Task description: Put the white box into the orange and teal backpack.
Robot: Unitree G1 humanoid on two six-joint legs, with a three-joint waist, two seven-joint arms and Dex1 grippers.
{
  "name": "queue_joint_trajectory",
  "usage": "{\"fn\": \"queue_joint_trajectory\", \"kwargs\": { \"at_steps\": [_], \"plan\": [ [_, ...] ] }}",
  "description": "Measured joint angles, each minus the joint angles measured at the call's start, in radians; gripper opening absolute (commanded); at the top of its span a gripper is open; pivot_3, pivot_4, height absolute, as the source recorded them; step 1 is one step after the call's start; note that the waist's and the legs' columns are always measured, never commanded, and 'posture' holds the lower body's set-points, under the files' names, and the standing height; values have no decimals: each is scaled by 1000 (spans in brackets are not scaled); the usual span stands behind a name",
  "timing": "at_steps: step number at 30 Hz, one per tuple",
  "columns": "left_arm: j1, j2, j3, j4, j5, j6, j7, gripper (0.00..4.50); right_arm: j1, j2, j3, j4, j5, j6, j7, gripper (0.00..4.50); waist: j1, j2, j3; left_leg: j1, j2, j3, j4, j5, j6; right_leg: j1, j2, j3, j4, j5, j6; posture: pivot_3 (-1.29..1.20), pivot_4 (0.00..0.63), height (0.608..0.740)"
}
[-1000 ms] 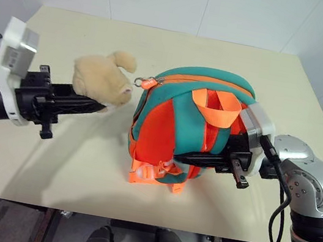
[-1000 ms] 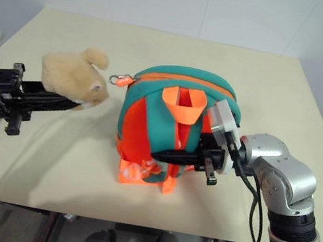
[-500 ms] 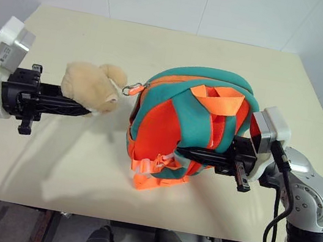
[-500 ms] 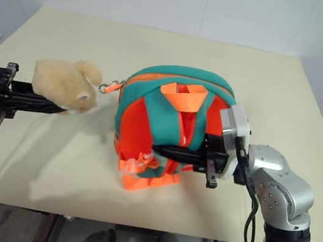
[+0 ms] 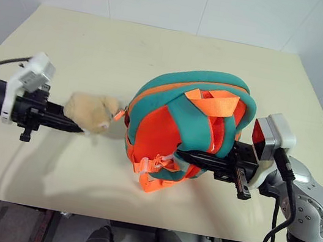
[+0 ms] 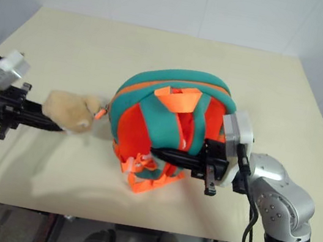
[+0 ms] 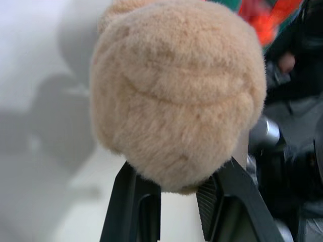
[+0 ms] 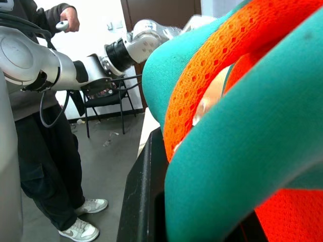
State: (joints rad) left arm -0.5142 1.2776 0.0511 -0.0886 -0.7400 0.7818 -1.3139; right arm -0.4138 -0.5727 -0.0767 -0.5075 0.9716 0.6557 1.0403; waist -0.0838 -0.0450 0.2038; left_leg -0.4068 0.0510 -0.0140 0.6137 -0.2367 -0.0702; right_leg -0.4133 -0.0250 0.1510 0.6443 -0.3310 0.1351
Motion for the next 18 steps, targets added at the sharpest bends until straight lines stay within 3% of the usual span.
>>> {"fn": "queue_joint_trajectory", "kwargs": {
  "at_steps": [11, 18],
  "plan": [
    [-123, -119, -267, 73, 261, -106, -114, 563, 8, -8, 0, -1, -5, -7, 13, 0, 1, 0, 0, 0, 0, -1, 1, 0, 0, 0, 0, 0, 2, 0, 1, 0, 150, 740],
    [-143, -185, -307, 111, 351, -180, -143, 458, 14, -31, 2, -1, -23, -20, 27, 0, 1, 0, 0, 0, 0, -1, 3, 0, 0, 1, 0, 0, 4, 0, 1, 0, 150, 740]
  ]
}}
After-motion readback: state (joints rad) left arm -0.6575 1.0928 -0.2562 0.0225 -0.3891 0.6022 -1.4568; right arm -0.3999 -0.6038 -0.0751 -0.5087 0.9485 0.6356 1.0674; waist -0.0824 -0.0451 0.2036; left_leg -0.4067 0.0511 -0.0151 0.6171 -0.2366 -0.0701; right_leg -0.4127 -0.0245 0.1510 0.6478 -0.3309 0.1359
